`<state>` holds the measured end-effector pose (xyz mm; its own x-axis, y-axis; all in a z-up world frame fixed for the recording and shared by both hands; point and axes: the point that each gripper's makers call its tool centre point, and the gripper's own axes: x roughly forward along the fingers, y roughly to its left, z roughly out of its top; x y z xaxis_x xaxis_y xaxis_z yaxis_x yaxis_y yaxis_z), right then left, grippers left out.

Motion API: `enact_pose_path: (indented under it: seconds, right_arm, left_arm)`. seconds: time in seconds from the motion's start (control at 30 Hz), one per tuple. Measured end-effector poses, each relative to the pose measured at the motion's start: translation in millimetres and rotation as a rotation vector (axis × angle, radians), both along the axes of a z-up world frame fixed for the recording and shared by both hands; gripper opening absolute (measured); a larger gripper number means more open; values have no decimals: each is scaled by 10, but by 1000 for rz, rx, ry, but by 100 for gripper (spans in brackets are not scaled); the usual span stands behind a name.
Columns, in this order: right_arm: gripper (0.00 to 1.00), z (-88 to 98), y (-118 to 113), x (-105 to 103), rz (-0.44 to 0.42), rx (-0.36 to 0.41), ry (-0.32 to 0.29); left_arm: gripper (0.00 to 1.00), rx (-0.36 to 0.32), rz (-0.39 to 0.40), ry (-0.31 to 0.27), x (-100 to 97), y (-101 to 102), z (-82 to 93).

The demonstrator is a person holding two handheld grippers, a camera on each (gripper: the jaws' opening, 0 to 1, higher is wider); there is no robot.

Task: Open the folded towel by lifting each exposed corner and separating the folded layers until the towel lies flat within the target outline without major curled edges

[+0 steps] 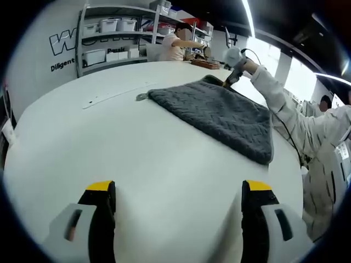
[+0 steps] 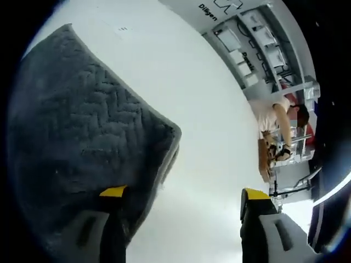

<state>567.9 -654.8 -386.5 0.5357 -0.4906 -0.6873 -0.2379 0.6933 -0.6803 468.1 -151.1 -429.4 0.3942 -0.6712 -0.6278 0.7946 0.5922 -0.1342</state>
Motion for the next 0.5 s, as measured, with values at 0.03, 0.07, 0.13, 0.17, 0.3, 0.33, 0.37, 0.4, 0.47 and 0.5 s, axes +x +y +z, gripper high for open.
enact_pose_path:
  seconds: [0.03,0.07,0.13,0.17,0.3,0.33,0.37,0.4,0.47,0.5]
  right_arm:
    - [88,30,19,-11,-13,22,-19]
    - [89,44,38,-16,-19,39,-30]
    - [89,52,112,-37,-26,92,-43]
    - [90,58,166,-63,-40,136,-53]
    - [99,171,233,-118,-72,194,-96]
    - [99,181,259,-143,-75,208,-97]
    - [99,202,279,-161,-78,215,-102]
    - [99,241,312,-181,-72,223,-115]
    - [99,303,377,-202,-48,228,-132]
    - [99,327,412,-205,-31,229,-136]
  left_arm:
    - [94,-1,1,-1,0,0,4]
    - [94,-2,0,-3,-3,1,10]
    - [94,-3,-1,-4,-8,-2,15]
    - [94,-4,-2,-4,-10,-4,15]
    - [94,-5,-4,-4,-10,-6,20]
    - [94,-7,-7,-6,-8,-9,28]
    - [94,-9,-7,-6,-9,-10,33]
    - [94,-11,-7,-7,-8,-9,39]
    - [94,-12,-6,-8,-12,-7,41]
    - [94,-12,-7,-8,-13,-7,41]
